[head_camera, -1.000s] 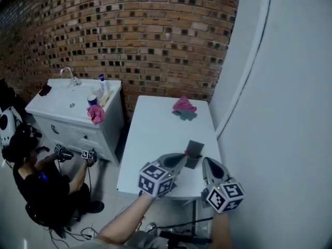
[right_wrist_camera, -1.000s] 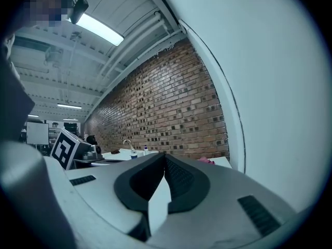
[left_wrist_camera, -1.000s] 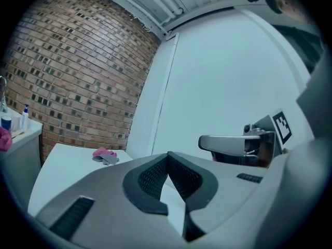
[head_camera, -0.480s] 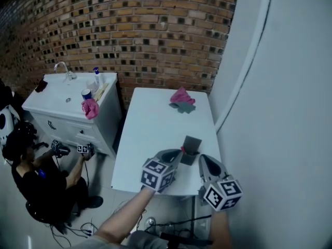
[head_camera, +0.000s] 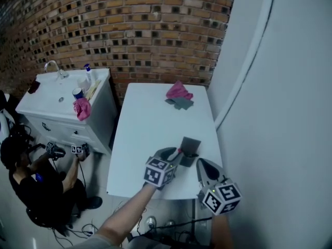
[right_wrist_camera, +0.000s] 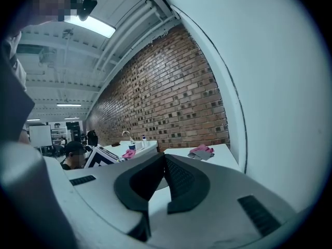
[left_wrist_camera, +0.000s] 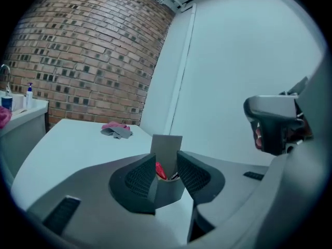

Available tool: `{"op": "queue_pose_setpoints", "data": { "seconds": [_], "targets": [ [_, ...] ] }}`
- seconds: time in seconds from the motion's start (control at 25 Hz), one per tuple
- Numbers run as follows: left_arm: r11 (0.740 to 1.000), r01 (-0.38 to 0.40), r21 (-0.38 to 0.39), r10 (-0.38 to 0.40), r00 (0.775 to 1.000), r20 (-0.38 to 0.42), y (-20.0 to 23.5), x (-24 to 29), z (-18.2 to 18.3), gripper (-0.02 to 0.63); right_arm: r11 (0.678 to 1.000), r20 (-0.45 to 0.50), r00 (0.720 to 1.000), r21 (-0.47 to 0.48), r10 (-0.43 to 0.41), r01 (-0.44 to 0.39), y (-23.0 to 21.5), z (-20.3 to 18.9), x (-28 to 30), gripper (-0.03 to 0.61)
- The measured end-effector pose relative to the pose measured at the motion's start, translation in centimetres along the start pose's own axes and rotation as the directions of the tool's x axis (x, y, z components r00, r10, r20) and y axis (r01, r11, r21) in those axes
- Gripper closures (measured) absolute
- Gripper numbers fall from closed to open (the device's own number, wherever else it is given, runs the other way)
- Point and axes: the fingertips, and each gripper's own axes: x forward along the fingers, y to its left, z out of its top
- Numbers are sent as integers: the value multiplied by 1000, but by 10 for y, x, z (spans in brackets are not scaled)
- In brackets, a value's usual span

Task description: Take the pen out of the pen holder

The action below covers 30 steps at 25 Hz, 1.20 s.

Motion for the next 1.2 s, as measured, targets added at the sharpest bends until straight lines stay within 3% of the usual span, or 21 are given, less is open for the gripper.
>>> {"op": "queue_pose_setpoints", "data": {
  "seconds": [0.44, 0.64, 1.2],
  "targets": [
    [1000, 2, -23, -3, 999, -41, 10, 27, -15, 499, 999, -23, 999, 26, -30, 31, -18, -5, 1, 592],
    [1000, -4, -6, 4, 999, -35, 8, 30, -12, 548, 999, -26, 999, 32, -35, 36, -25, -6, 1, 592],
    [999, 12, 39, -14, 998, 66, -5, -3, 31, 565, 998, 28, 998, 26, -52, 52, -15, 14, -9, 592]
  ]
}}
